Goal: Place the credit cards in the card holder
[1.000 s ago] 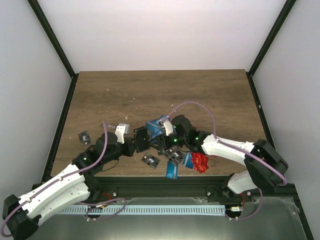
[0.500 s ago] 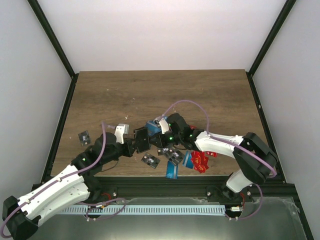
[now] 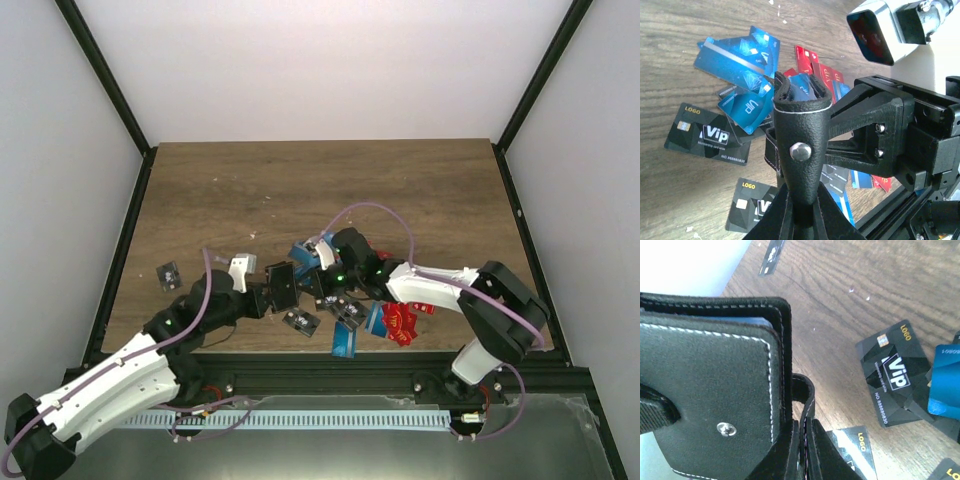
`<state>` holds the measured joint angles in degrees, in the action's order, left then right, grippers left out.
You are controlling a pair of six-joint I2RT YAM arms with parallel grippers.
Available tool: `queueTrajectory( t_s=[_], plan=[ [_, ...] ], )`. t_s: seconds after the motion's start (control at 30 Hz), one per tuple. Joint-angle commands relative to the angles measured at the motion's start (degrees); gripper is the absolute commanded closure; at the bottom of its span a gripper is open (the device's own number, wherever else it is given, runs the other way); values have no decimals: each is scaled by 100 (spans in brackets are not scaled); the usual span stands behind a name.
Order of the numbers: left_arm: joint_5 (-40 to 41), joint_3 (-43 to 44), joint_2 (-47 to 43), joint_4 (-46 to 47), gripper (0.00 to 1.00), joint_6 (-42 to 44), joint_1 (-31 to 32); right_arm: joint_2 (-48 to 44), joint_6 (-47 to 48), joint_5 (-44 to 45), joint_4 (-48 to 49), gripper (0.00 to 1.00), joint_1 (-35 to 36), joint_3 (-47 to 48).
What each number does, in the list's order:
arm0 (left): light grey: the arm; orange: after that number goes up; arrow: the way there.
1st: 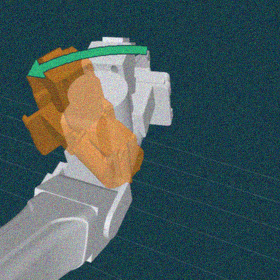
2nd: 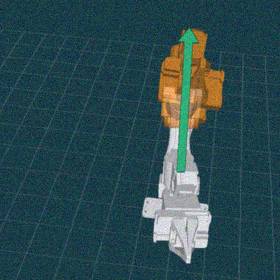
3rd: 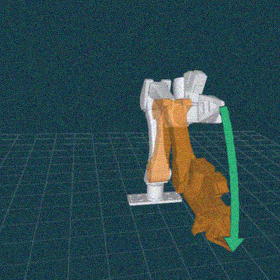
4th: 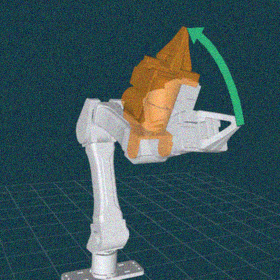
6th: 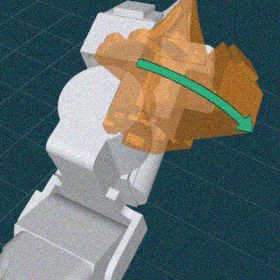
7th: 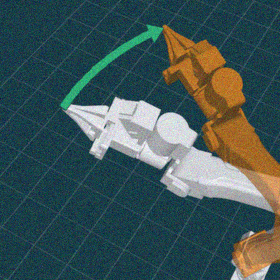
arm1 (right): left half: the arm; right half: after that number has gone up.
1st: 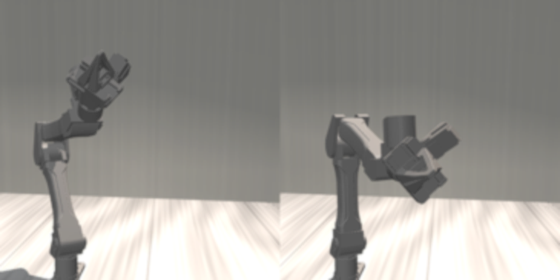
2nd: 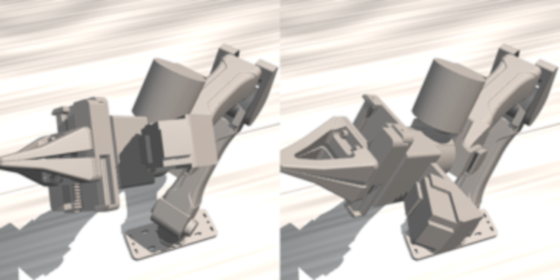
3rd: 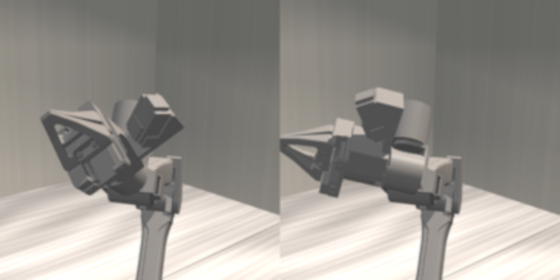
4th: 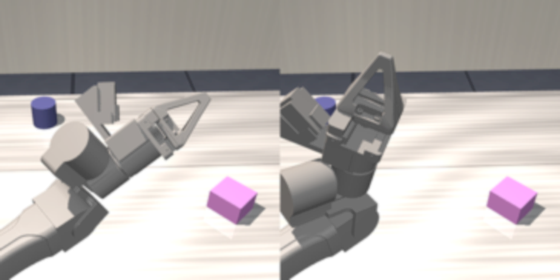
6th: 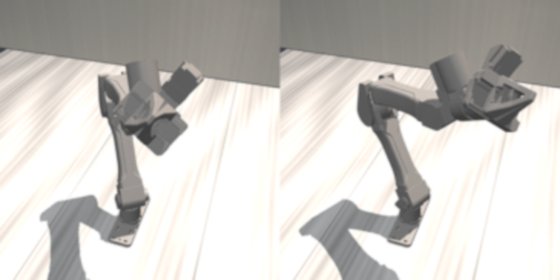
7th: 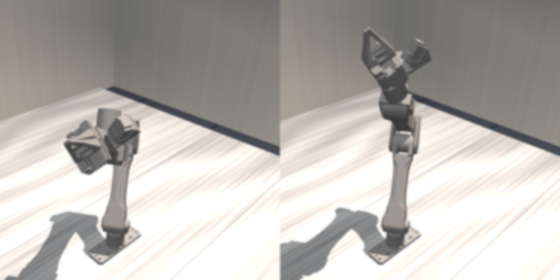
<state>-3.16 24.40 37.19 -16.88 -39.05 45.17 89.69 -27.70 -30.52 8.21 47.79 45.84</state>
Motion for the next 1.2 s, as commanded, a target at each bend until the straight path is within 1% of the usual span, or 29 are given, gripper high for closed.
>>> queueTrajectory(
  t_s=[0.0, 0.13, 0.3, 0.4, 0.53, 0.7, 0.73, 0.77, 0.83, 0.87, 0.93, 1.03, 1.17],
  plan=[
    [30, -123, -168, -149, 96, -350, 27, 156, -102, -393, 292, 99, 163, -85],
    [322, -168, -220, -664, 96, -773, 22, 225, -314, -447, 345, 99, 423, -237],
    [341, -375, -230, -1051, 96, -1218, 27, 385, -611, -371, 180, 99, 778, -233],
    [350, -507, -209, -1062, 96, -1420, 21, 413, -789, -343, 66, 99, 870, -246],
    [636, -726, -42, -1139, 94, -1794, 27, 450, -983, -366, -24, 99, 890, -384],
    [642, -901, 371, -739, 94, -1853, 22, 616, -1078, -384, -9, 99, 883, -446],
    [641, -883, 449, -700, 90, -1854, 22, 641, -1091, -374, -9, 99, 889, -447],
    [648, -858, 512, -688, 81, -1848, 25, 665, -1095, -387, -9, 99, 890, -444],
    [717, -713, 616, -791, 60, -1787, 23, 668, -1118, -393, -28, 99, 890, -440],
    [790, -623, 655, -915, 52, -1756, 26, 646, -1141, -393, -21, 99, 889, -462],
    [968, -439, 684, -1219, 41, -1695, 48, 594, -1179, -394, 11, 99, 890, -510],
    [1019, -267, 762, -1343, 32, -1684, 212, 475, -1217, -321, 17, 99, 890, -578],
    [1043, -25, 1079, -1232, 31, -1577, 700, 237, -1287, -57, -126, 99, 881, -633]
  ],
)
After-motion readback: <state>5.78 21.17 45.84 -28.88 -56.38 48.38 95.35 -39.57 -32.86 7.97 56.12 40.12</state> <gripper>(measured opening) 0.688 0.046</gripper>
